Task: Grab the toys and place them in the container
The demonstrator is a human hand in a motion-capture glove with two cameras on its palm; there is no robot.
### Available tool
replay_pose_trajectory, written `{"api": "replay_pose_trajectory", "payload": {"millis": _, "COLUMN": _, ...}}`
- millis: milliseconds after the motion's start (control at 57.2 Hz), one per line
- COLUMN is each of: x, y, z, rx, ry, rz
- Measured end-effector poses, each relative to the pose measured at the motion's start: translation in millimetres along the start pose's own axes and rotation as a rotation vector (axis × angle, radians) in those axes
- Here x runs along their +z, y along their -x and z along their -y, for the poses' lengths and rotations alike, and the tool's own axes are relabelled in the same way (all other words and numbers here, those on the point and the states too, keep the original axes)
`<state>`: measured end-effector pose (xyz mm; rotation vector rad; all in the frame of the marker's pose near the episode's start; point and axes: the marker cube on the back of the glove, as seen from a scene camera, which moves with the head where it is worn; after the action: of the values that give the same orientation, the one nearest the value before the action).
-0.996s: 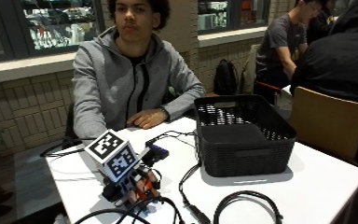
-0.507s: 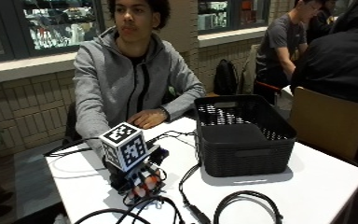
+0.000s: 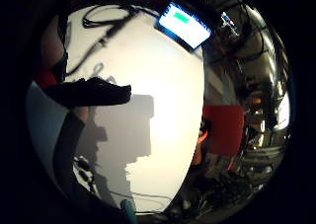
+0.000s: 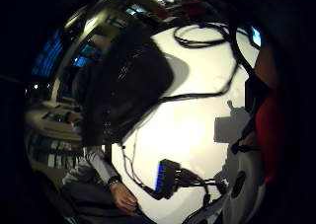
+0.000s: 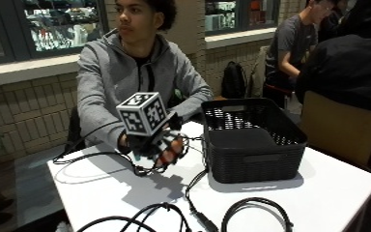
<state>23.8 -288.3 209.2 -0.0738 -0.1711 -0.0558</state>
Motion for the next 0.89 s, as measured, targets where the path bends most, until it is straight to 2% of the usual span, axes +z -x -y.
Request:
{"api": "replay_pose_trajectory", "payload": {"millis": 210, "x": -36, "y": 107, "z": 28, "rx": -0.257, "ry": -0.038, "rz": 0.049}}
{"api": "replay_pose_trajectory", "payload": {"millis": 472, "x": -36, "y": 242, "z": 63, "rx": -0.505, "ry": 0.007, "rz": 0.125}}
{"api": "replay_pose_trajectory", "payload": {"millis": 664, "x": -33, "y": 281, "z": 74, "rx": -0.567, "ry": 0.016, "rz": 0.114}}
{"api": "replay_pose_trajectory", "payload": {"millis": 891, "x": -34, "y": 274, "z": 75, "rx": -0.49, "ry": 0.093, "rz": 0.17}}
